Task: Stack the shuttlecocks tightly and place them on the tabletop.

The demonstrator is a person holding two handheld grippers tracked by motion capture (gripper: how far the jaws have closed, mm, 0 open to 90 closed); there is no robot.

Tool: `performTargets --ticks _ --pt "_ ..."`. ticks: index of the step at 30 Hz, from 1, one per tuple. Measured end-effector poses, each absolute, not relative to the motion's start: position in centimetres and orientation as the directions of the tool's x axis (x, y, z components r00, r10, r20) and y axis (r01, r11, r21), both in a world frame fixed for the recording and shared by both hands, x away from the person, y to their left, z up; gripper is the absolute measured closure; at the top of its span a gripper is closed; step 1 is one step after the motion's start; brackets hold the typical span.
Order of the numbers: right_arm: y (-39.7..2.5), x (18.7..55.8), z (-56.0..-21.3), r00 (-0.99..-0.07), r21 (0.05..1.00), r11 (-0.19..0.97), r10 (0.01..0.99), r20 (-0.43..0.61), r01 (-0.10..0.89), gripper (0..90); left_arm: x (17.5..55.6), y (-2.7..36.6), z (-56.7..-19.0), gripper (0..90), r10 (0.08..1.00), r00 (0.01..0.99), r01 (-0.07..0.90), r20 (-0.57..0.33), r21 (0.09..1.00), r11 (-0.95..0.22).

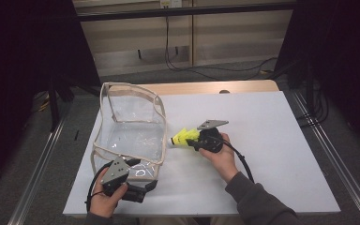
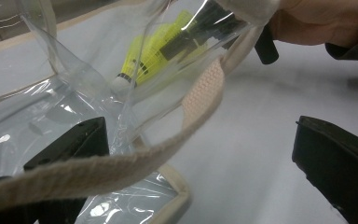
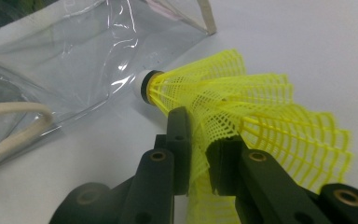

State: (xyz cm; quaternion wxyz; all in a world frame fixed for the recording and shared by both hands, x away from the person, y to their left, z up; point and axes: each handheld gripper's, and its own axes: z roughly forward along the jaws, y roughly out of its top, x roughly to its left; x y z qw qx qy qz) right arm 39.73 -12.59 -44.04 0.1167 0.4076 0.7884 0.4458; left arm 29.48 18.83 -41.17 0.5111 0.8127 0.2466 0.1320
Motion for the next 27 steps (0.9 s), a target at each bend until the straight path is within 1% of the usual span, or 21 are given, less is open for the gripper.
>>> performTargets --ticks 6,12,23,27 --pt "-13.3 39.2 -43.6 -0.648 0.795 0.265 0.735 0.199 0.546 80.3 29.5 18.9 -41.2 3.6 0.536 0.844 0.255 -0.029 0.9 -0.354" --pt "-14.1 39.2 -42.9 -0.655 0.798 0.253 0.723 0.219 0.547 80.3 29.4 19.0 -41.2 3.8 0.539 0.842 0.266 -0.038 0.897 -0.353" --pt "-15.9 38.8 -41.0 -0.655 0.816 0.24 0.726 0.209 0.526 80.2 29.5 19.0 -41.1 3.5 0.537 0.842 0.269 -0.047 0.9 -0.343" --pt "-16.4 38.6 -40.4 -0.657 0.818 0.226 0.72 0.225 0.528 80.2 29.5 19.1 -41.0 3.8 0.536 0.843 0.266 -0.046 0.902 -0.341"
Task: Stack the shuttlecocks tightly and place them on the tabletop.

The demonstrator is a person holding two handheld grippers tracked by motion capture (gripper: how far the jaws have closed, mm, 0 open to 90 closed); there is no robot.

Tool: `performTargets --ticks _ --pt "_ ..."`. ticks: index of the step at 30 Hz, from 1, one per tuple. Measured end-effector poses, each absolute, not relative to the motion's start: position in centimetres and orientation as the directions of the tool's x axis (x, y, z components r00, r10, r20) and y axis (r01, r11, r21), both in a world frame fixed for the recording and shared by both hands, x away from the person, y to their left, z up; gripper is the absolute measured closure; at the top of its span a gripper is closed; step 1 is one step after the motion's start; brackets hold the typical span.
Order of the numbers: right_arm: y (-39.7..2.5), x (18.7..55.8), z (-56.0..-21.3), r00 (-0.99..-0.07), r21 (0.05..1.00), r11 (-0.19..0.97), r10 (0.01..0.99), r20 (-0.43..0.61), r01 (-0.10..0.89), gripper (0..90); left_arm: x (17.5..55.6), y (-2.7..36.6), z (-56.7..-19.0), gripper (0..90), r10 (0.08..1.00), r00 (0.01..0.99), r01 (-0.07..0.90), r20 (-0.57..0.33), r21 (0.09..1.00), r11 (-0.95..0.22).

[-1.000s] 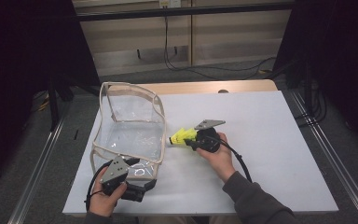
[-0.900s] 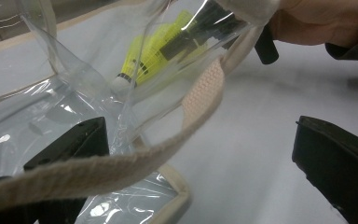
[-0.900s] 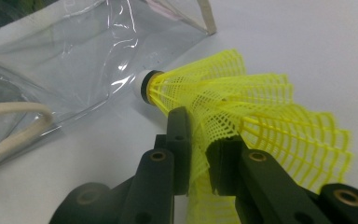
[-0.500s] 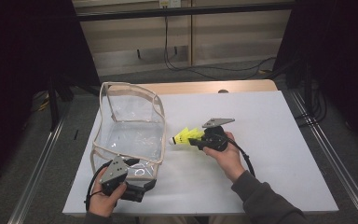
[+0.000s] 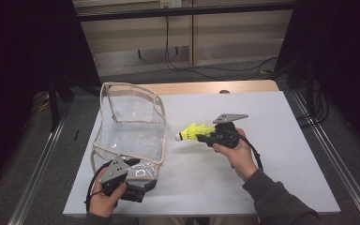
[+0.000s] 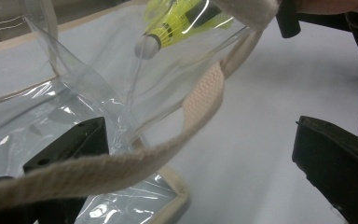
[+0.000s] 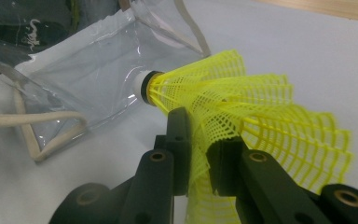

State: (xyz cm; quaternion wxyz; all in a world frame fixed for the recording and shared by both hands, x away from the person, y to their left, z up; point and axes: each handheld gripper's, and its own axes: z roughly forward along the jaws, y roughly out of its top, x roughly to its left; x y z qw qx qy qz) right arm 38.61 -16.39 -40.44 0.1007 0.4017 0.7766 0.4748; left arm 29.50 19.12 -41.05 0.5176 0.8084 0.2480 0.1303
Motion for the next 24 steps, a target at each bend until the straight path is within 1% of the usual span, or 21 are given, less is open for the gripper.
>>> performTargets --ticks 16,24 --pt "-16.5 38.2 -39.0 -0.678 0.822 0.224 0.694 0.243 0.524 80.1 29.5 18.9 -41.2 3.6 0.538 0.841 0.269 -0.049 0.902 -0.339" --pt "-16.8 37.9 -38.2 -0.685 0.823 0.232 0.689 0.236 0.518 80.0 29.6 18.8 -41.1 3.2 0.539 0.841 0.271 -0.045 0.897 -0.348"
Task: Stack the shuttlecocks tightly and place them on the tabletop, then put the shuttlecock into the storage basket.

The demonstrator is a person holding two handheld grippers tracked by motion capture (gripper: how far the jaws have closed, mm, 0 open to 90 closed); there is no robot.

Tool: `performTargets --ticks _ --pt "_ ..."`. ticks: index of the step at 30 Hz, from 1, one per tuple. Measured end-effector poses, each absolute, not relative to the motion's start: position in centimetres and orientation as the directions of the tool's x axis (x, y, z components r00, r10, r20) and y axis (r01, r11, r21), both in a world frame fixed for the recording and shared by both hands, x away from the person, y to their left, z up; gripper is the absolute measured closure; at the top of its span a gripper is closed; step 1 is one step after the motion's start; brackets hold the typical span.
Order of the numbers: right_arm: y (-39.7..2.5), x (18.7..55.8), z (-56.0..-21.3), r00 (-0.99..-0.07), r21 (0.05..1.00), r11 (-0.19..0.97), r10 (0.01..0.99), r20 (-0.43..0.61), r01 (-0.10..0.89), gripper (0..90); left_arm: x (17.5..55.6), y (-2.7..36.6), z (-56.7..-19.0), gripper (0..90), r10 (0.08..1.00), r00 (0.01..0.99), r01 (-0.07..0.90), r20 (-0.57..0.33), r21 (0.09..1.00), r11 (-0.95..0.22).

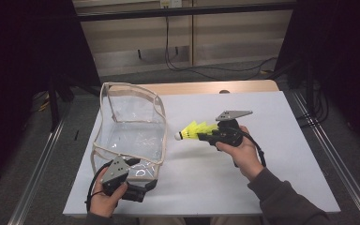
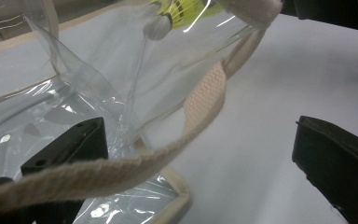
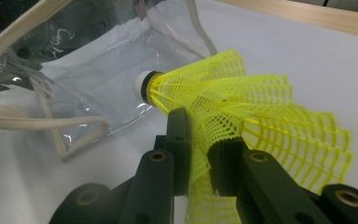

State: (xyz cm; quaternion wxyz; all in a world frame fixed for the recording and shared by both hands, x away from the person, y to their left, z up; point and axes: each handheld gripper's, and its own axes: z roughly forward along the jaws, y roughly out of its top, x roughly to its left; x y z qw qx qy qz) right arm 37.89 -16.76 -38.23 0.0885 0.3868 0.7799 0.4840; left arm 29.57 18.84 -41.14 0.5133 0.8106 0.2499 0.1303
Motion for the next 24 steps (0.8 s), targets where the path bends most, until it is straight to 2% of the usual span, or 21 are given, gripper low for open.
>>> performTargets --ticks 24 --pt "-18.1 37.8 -36.0 -0.693 0.831 0.243 0.687 0.217 0.5 79.8 29.5 18.6 -41.3 3.0 0.538 0.842 0.27 -0.049 0.901 -0.34"
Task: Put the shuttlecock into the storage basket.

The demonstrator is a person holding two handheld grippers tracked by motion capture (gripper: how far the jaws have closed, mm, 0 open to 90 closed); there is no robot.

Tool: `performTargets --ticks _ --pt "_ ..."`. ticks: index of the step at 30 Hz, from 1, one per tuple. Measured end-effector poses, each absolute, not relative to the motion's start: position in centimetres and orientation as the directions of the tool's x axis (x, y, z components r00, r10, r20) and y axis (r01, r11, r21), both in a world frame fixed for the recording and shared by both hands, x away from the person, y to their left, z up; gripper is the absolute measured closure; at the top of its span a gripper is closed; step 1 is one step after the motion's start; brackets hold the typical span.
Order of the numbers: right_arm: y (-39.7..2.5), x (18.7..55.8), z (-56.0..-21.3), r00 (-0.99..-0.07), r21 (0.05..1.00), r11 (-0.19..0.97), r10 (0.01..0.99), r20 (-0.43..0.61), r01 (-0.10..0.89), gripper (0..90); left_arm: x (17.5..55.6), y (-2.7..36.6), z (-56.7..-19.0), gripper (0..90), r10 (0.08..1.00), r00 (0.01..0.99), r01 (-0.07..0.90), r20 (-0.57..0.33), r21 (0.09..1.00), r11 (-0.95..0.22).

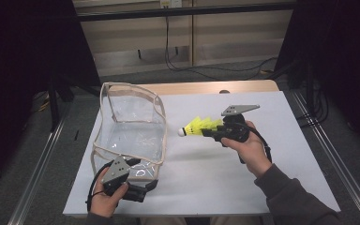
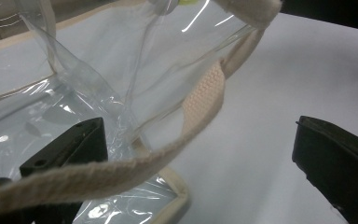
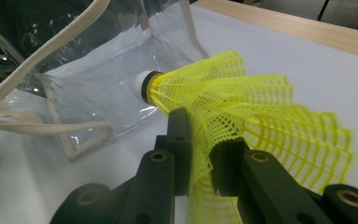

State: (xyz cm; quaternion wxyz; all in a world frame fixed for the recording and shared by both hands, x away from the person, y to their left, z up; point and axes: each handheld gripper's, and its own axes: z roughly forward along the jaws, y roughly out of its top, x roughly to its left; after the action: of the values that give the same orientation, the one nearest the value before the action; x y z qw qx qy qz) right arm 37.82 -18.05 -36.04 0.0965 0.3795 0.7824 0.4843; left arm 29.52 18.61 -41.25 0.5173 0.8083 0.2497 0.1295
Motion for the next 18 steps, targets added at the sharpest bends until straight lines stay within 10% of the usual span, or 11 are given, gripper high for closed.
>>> performTargets --ticks 18 --pt "-19.0 38.0 -34.7 -0.687 0.832 0.243 0.696 0.209 0.499 79.8 29.6 18.6 -41.3 3.6 0.533 0.845 0.268 -0.047 0.899 -0.346"
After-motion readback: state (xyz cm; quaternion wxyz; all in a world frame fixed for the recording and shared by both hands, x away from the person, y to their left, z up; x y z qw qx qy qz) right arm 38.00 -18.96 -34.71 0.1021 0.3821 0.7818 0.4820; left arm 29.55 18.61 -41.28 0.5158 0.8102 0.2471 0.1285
